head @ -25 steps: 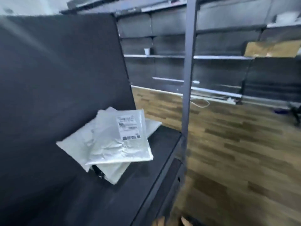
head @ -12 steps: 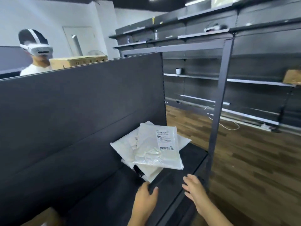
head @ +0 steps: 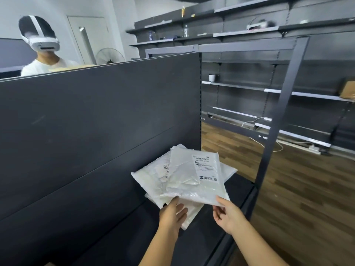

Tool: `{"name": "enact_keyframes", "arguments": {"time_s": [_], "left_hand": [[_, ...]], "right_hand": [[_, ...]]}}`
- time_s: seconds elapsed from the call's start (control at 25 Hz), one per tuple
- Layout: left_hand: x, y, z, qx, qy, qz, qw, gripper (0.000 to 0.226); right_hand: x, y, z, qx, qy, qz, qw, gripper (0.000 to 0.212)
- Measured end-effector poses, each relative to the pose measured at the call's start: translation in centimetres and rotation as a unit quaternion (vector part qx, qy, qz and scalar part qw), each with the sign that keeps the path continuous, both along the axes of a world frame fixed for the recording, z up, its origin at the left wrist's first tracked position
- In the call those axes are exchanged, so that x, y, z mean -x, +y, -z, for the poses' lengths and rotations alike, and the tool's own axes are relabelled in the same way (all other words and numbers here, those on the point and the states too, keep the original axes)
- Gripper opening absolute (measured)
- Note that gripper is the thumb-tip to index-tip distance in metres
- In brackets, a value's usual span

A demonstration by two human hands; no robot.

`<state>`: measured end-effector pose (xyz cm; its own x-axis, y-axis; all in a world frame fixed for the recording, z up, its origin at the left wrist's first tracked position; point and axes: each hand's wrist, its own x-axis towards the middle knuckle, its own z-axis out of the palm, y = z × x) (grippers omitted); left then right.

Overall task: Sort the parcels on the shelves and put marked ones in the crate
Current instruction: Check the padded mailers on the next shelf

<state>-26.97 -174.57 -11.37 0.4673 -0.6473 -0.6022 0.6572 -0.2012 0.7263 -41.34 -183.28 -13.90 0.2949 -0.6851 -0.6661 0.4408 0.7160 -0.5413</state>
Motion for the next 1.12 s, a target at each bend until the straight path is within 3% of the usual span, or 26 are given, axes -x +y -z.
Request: {"name": "enact_keyframes", "arguments": {"time_s": [0.16, 0.32, 0.48, 0.6, 0.8, 0.96, 1.12], "left_hand": [[0.2, -0.2, -0.4, 0.045, 0.048, 0.010, 0.998, 0.028], [-0.2, 0.5, -1.9, 0.156, 0.104, -0.029, 0.982, 0.032], [-1.6, 1.8, -4.5, 0.213, -0.088, 0.088, 0.969, 0.034], [-2.7, 3.6, -6.5, 0.220, -0.190, 0.115, 0.950, 0.032], [-3.0, 7.1, -7.7, 0.224, -0.207, 0.132, 0.943, 0.031], [-2.0, 10.0, -7.4, 0.208, -0.208, 0.106, 0.950, 0.033], [-0.6, 13.4, -8.1, 0.185, -0.270, 0.083, 0.941, 0.023]], "right_hand": [[0.0, -0.4, -0.4, 0.048, -0.047, -0.004, 0.998, 0.036], [2.5, 0.0, -2.4, 0.147, -0.069, -0.042, 0.986, 0.030], [5.2, 0.0, -4.5, 0.264, -0.030, -0.133, 0.955, 0.041], [5.7, 0.6, -7.3, 0.343, 0.029, -0.204, 0.916, 0.048], [4.3, 2.8, -11.5, 0.396, -0.025, -0.147, 0.906, 0.024], [4.6, 5.2, -12.6, 0.428, -0.030, -0.183, 0.885, 0.036], [4.8, 5.7, -12.1, 0.399, -0.038, -0.198, 0.894, 0.035]]}}
